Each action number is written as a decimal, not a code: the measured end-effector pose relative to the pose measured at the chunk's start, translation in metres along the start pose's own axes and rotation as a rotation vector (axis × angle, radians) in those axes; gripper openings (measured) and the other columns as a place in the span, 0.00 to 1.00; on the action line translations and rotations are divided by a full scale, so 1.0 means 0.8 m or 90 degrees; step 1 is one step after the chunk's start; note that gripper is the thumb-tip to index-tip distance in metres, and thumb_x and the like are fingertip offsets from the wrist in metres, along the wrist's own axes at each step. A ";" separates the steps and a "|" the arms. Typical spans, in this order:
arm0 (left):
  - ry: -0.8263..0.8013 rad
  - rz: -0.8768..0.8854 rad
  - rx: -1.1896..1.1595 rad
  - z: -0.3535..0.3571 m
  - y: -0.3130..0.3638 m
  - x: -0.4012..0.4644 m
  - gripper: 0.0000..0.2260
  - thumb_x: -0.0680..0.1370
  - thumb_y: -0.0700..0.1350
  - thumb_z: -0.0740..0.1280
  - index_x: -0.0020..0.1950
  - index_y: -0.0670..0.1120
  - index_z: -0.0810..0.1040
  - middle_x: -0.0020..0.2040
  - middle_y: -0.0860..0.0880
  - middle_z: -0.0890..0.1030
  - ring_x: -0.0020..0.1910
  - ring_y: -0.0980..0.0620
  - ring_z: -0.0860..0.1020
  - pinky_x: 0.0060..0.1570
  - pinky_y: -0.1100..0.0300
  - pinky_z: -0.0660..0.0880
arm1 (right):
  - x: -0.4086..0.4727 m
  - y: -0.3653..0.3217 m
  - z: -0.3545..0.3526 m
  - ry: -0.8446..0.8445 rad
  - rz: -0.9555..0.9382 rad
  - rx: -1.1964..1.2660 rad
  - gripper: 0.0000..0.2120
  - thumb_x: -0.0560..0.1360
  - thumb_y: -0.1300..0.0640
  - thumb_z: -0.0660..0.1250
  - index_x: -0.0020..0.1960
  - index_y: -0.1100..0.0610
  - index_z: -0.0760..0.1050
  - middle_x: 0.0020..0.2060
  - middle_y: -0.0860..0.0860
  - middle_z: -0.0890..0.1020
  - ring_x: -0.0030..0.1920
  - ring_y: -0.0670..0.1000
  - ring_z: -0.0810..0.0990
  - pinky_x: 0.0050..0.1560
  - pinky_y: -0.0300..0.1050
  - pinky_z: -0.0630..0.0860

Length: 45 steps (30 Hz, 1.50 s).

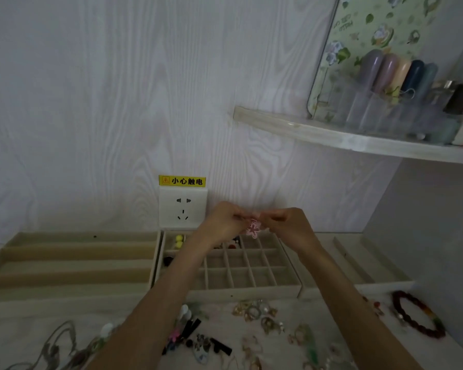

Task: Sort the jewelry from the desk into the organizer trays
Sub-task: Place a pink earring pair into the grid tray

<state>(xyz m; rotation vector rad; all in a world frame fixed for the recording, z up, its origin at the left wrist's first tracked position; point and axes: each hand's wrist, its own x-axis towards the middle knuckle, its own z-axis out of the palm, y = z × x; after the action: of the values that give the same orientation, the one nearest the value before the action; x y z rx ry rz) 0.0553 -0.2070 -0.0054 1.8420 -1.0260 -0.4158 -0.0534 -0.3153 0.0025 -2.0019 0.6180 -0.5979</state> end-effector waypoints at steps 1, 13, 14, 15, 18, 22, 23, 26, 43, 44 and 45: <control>-0.002 0.007 0.027 0.003 -0.004 0.002 0.08 0.75 0.36 0.67 0.52 0.39 0.83 0.45 0.42 0.84 0.42 0.51 0.78 0.46 0.58 0.75 | 0.003 0.006 0.001 -0.008 -0.011 -0.017 0.07 0.72 0.57 0.71 0.48 0.58 0.83 0.35 0.47 0.83 0.31 0.34 0.78 0.37 0.28 0.72; -0.011 0.034 0.017 0.005 -0.014 0.007 0.09 0.71 0.44 0.72 0.50 0.44 0.84 0.44 0.42 0.85 0.47 0.44 0.82 0.50 0.48 0.77 | 0.013 0.015 -0.017 -0.156 0.015 -0.026 0.13 0.67 0.56 0.75 0.50 0.57 0.83 0.44 0.48 0.85 0.40 0.35 0.81 0.38 0.22 0.71; -0.019 0.034 0.013 0.005 -0.016 0.007 0.11 0.70 0.46 0.72 0.50 0.44 0.84 0.45 0.42 0.85 0.49 0.44 0.82 0.52 0.47 0.77 | 0.012 0.017 -0.018 -0.160 0.020 -0.018 0.12 0.68 0.56 0.75 0.51 0.57 0.83 0.43 0.48 0.85 0.39 0.34 0.80 0.37 0.22 0.70; -0.029 0.031 0.014 0.005 -0.017 0.007 0.12 0.70 0.47 0.73 0.50 0.44 0.84 0.46 0.42 0.85 0.49 0.44 0.82 0.52 0.47 0.77 | 0.012 0.019 -0.018 -0.157 0.021 -0.016 0.12 0.68 0.56 0.75 0.50 0.57 0.83 0.42 0.48 0.84 0.37 0.33 0.80 0.35 0.22 0.70; -0.015 0.011 0.050 0.012 -0.023 0.008 0.08 0.70 0.46 0.75 0.48 0.47 0.84 0.44 0.46 0.85 0.46 0.50 0.83 0.49 0.48 0.79 | 0.012 0.026 -0.014 -0.117 0.016 -0.047 0.07 0.65 0.55 0.76 0.42 0.53 0.84 0.36 0.46 0.84 0.34 0.35 0.80 0.35 0.25 0.71; 0.025 -0.008 0.122 0.016 -0.027 0.007 0.07 0.68 0.47 0.76 0.35 0.55 0.78 0.37 0.54 0.83 0.43 0.54 0.82 0.49 0.52 0.79 | 0.015 0.034 -0.012 -0.112 0.030 -0.055 0.05 0.67 0.56 0.76 0.42 0.54 0.83 0.35 0.46 0.83 0.32 0.34 0.79 0.34 0.24 0.71; 0.024 -0.014 0.142 0.015 -0.028 0.007 0.08 0.69 0.47 0.75 0.34 0.54 0.78 0.37 0.55 0.83 0.44 0.54 0.82 0.50 0.53 0.78 | 0.016 0.035 -0.012 -0.124 0.029 -0.058 0.05 0.68 0.56 0.75 0.43 0.55 0.83 0.35 0.46 0.83 0.32 0.34 0.78 0.33 0.23 0.71; 0.022 -0.016 0.215 0.015 -0.027 0.007 0.05 0.70 0.47 0.74 0.36 0.54 0.79 0.41 0.55 0.84 0.47 0.55 0.81 0.51 0.56 0.77 | 0.016 0.037 -0.013 -0.155 0.021 -0.077 0.05 0.70 0.57 0.73 0.44 0.57 0.83 0.36 0.48 0.83 0.35 0.37 0.78 0.35 0.24 0.71; 0.084 0.071 0.334 0.024 -0.021 -0.002 0.08 0.73 0.43 0.69 0.50 0.54 0.83 0.49 0.55 0.84 0.54 0.57 0.79 0.46 0.67 0.68 | 0.023 0.039 -0.007 -0.091 -0.075 -0.330 0.05 0.71 0.55 0.71 0.46 0.52 0.84 0.36 0.45 0.80 0.35 0.40 0.74 0.37 0.32 0.69; 0.065 0.069 0.351 0.020 -0.018 -0.002 0.10 0.73 0.43 0.69 0.51 0.54 0.82 0.51 0.55 0.83 0.55 0.56 0.78 0.48 0.66 0.68 | 0.022 0.036 -0.008 -0.108 -0.075 -0.329 0.05 0.71 0.56 0.71 0.46 0.51 0.83 0.35 0.45 0.79 0.35 0.40 0.74 0.37 0.32 0.69; 0.048 0.064 0.364 0.015 -0.014 -0.002 0.12 0.73 0.41 0.68 0.53 0.55 0.82 0.52 0.56 0.83 0.55 0.56 0.78 0.50 0.64 0.70 | 0.021 0.033 -0.009 -0.127 -0.075 -0.330 0.06 0.71 0.58 0.70 0.46 0.50 0.83 0.35 0.45 0.79 0.35 0.41 0.75 0.38 0.33 0.70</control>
<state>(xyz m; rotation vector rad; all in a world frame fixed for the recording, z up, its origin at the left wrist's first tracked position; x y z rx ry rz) 0.0520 -0.2106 -0.0207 2.2694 -1.2674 0.0189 -0.0502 -0.3417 -0.0144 -2.5598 0.5750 -0.3166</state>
